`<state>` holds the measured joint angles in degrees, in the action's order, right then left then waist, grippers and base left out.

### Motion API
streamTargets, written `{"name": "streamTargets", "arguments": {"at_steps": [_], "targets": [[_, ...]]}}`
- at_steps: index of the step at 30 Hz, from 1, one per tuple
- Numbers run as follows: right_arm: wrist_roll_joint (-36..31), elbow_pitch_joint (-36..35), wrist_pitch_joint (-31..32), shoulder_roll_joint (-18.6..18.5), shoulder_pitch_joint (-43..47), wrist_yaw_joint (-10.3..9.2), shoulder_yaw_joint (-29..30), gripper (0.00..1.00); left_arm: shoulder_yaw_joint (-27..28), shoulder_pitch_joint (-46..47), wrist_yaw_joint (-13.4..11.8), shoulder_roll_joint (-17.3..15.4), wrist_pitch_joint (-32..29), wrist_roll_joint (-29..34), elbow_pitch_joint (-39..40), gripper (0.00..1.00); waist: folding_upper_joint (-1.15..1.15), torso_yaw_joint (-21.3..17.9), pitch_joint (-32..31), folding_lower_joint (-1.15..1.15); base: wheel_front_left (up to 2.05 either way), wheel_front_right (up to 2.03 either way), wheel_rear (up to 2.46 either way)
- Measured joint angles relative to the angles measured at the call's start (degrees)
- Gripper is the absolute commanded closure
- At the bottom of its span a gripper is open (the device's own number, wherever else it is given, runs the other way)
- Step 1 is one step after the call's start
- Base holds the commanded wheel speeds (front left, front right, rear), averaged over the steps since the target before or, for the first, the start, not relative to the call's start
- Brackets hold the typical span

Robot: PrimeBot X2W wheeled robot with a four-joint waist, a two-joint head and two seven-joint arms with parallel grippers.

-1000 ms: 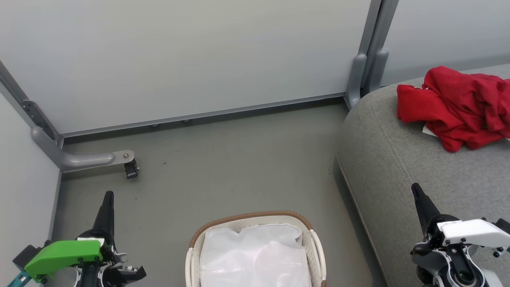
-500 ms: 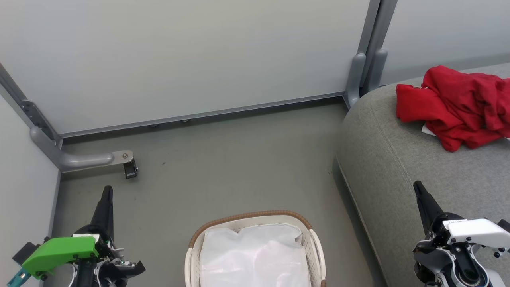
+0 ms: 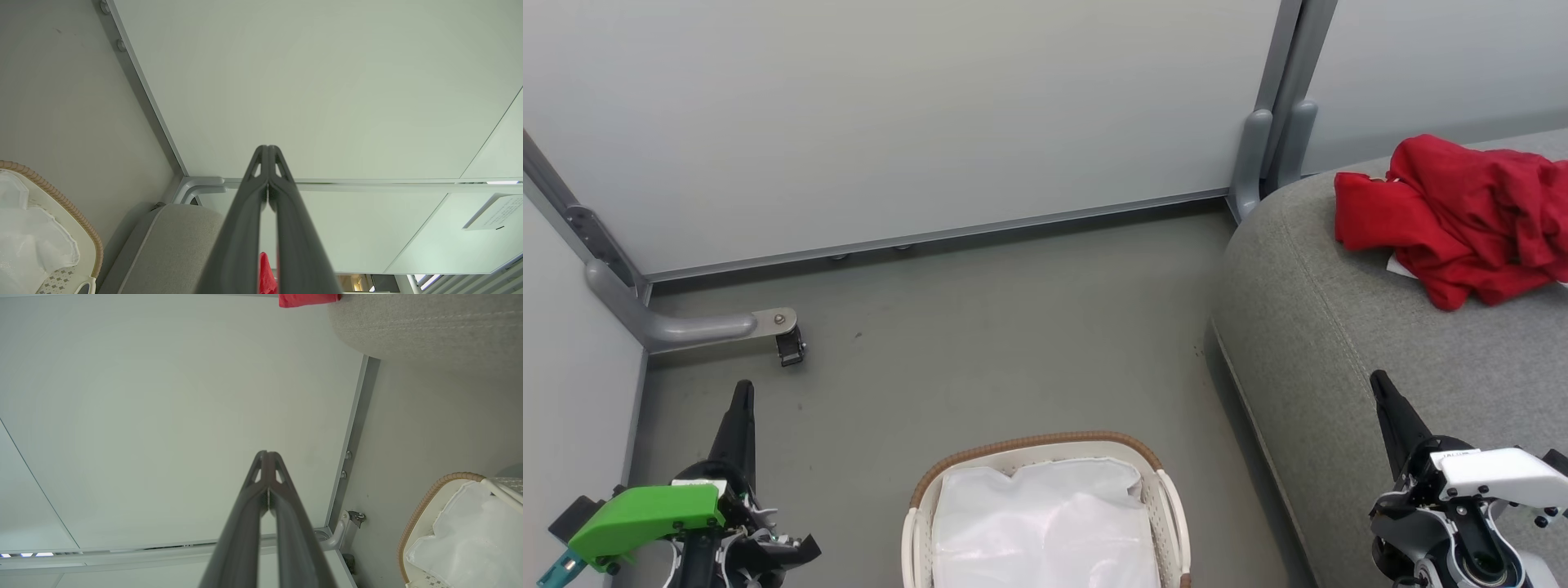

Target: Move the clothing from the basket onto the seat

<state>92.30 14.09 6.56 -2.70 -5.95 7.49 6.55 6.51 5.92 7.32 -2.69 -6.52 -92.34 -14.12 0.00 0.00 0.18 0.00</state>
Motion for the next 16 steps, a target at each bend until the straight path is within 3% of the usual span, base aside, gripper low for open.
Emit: {"name": "streamTargets", "arguments": {"at_steps": [16], "targets": [[0.00, -0.01, 0.00, 0.00, 0.00, 0.00, 0.00, 1.00, 0.00, 0.00, 0.01, 0.00, -0.01, 0.00, 0.00, 1.00, 0.00, 0.00, 0.00, 0.00, 0.00, 0.00, 0.00]]}}
